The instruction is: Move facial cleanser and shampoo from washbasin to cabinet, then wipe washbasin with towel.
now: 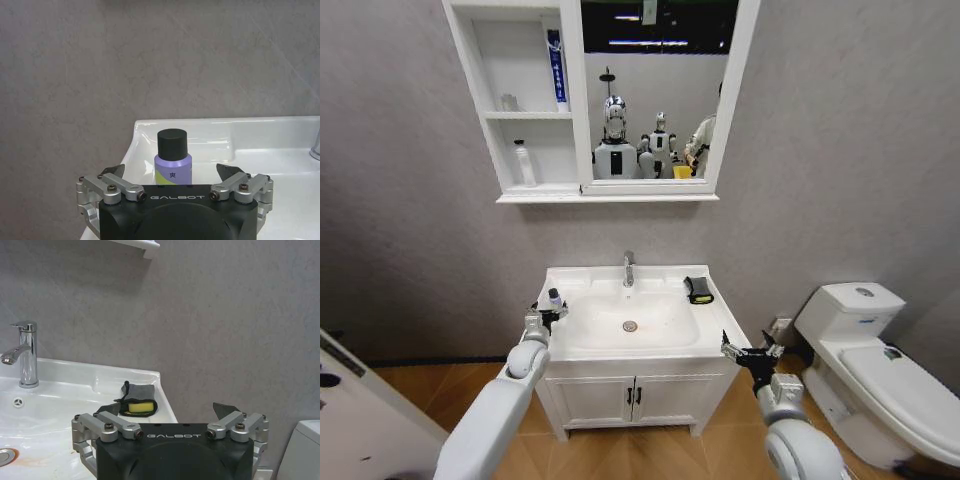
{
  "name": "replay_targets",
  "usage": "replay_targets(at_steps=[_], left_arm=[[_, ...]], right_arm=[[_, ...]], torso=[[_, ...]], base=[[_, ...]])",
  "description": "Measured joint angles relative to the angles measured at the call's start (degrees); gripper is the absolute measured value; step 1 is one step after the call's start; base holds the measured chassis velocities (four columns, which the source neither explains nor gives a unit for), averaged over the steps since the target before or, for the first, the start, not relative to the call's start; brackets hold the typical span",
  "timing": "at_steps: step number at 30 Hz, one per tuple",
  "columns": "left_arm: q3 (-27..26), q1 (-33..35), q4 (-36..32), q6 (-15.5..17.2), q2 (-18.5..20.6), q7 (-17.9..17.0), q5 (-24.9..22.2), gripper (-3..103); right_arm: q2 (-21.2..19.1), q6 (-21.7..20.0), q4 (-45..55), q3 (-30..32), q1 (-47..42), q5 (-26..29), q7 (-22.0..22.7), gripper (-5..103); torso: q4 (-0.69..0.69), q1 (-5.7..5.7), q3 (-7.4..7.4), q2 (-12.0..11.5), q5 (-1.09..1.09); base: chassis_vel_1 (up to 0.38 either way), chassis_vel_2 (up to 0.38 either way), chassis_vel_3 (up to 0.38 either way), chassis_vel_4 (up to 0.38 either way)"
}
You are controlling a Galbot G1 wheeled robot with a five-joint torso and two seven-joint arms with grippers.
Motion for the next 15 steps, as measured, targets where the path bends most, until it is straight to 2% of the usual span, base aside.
replay_targets(at_steps=[15], left_arm=[[-0.1, -2.0, 4.1, -2.2, -1.3, 2.2, 0.8, 100]], right_arm=[[-0.2, 0.1, -0.8, -0.2, 0.6, 0.2, 0.0, 100]], torso=[[0.01, 0.0, 0.0, 0.0, 0.0]], base=[[0.0, 0.0, 0.0, 0.0]])
